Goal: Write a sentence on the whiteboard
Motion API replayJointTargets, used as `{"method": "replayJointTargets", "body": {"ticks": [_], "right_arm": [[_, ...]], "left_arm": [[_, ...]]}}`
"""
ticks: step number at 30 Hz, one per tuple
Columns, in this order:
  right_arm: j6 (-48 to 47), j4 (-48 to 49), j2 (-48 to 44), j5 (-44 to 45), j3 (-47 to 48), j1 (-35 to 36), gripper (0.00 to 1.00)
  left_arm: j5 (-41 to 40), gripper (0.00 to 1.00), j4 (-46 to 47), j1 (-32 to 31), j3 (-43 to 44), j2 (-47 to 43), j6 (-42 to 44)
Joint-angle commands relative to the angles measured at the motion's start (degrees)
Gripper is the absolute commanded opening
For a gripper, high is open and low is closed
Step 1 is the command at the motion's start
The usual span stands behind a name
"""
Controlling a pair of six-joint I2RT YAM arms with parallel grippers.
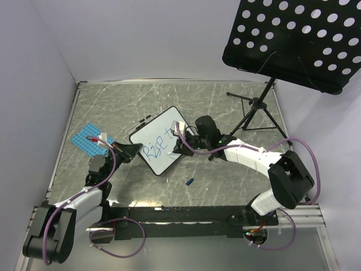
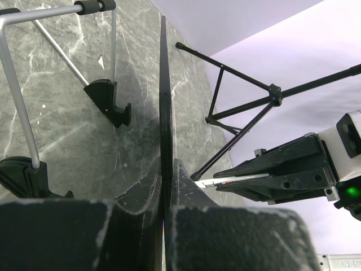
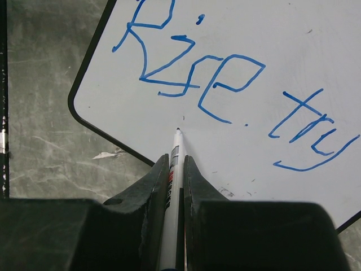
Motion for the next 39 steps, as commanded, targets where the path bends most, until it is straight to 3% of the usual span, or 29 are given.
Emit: {"method": "replayJointTargets", "body": {"ticks": [1, 24, 39], "right_arm": [[0.30, 2.57, 1.38, -1.39, 0.56, 0.99, 0.00], [-1.89, -0.76, 1.03, -5.17, 0.74, 3.01, 0.00], [-3.57, -3.32, 0.24, -1.57, 0.48, 2.05, 0.00]], "left_arm": [[0.47, 0.01, 6.99, -0.26, -5.05, 0.67, -0.61], [0.82, 0.01, 7.35, -0.79, -4.17, 1.38, -0.26], [0.47, 0.01, 4.97, -0.79, -4.09, -0.64, 0.62]]}}
